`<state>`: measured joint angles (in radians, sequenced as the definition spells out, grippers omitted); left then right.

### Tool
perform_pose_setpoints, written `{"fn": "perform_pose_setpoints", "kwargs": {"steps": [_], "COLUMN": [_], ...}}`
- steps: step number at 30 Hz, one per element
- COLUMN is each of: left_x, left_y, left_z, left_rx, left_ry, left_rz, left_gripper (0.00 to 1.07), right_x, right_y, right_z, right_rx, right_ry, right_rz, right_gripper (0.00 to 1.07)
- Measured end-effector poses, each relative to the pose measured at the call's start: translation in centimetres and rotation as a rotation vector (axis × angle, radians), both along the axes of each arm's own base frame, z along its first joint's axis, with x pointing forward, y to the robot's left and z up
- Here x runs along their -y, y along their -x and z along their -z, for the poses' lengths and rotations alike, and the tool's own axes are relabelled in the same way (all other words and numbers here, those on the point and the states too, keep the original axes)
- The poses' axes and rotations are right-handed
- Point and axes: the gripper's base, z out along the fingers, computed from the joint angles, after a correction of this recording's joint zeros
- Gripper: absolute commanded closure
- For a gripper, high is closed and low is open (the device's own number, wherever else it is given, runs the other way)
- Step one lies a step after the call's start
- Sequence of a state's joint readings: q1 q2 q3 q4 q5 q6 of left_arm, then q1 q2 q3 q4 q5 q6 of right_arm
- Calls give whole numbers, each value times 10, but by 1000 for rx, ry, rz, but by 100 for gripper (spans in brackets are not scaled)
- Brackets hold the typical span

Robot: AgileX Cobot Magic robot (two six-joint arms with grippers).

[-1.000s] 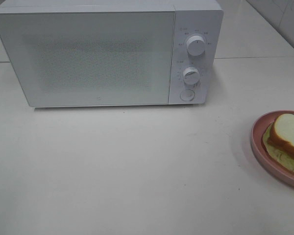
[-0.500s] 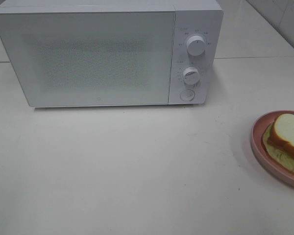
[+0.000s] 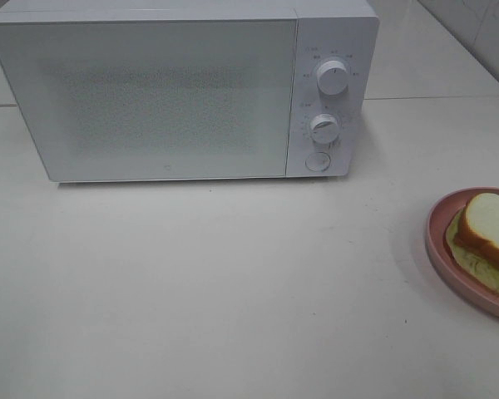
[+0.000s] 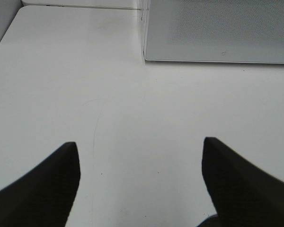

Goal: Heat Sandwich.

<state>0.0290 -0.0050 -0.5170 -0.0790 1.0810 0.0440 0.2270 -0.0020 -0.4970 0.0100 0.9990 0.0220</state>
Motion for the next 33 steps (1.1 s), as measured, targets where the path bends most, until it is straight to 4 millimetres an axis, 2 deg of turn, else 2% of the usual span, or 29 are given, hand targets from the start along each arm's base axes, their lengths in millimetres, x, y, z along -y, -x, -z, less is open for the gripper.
{"fn": "perform_pose_setpoints", "kwargs": {"steps": [33], "left_x": [0], "left_y": [0], "left_z": [0], "left_rx": [0], "left_ry": [0], "left_rz": [0], "left_gripper": [38], "right_x": [0], "right_y": [0], "right_z": [0], "right_rx": [0], "right_ry": [0], "right_rz": [0], "right_gripper": [49]}}
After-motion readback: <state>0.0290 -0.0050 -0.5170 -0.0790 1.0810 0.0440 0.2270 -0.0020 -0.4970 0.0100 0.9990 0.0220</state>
